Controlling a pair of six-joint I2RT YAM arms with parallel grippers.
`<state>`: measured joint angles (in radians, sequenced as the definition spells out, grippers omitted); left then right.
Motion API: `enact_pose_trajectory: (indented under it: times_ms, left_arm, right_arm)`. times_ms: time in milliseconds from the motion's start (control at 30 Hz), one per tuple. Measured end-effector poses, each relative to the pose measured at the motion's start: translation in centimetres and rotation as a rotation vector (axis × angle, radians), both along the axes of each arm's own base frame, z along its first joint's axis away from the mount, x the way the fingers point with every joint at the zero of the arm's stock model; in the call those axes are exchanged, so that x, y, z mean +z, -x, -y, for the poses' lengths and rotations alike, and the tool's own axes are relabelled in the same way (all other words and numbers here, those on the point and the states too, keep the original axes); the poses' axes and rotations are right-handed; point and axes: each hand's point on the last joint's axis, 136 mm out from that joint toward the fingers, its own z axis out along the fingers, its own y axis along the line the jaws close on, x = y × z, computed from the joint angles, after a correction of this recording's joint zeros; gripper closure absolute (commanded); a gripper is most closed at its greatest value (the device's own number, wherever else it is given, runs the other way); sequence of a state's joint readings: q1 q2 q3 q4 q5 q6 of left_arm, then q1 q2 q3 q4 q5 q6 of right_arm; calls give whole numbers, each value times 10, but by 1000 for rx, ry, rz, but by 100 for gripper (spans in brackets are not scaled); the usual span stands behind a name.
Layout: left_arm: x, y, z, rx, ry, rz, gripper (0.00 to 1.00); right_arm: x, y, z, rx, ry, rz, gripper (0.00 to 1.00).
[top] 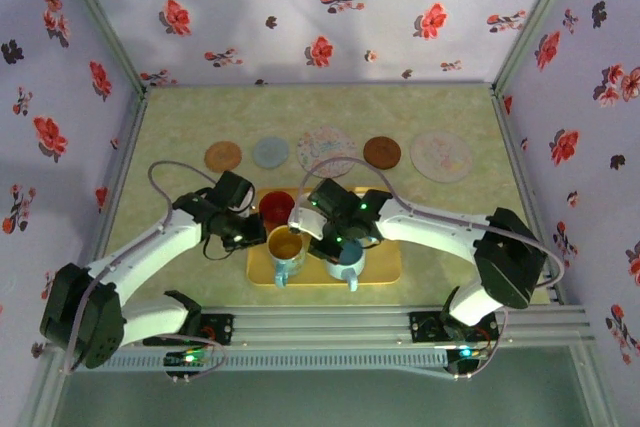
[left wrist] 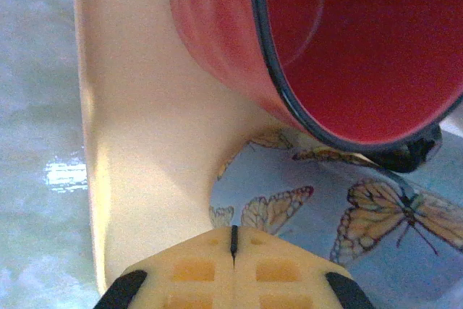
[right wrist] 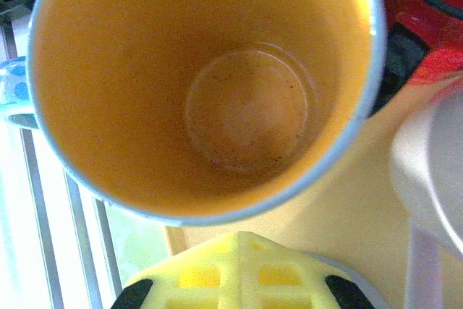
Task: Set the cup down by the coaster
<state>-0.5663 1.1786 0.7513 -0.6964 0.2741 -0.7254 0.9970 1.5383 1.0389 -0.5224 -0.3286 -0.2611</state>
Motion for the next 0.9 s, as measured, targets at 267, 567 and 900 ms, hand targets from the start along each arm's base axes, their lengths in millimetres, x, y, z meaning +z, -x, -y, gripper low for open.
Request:
enact_pose_trajectory:
  times_ms: [267,567,900]
  left_arm:
    - [2,20,0,-18,72,-3,100]
    - [-13,28,3,-14,82,-52,100]
    - [-18,19,4,-6,49,-61,100]
  right_arm:
    - [0,-5,-3,-13,-1,-4,100]
    - [0,-8,-9,-9,6,-19,100]
    - [0,-2,-8,1,9,-51,100]
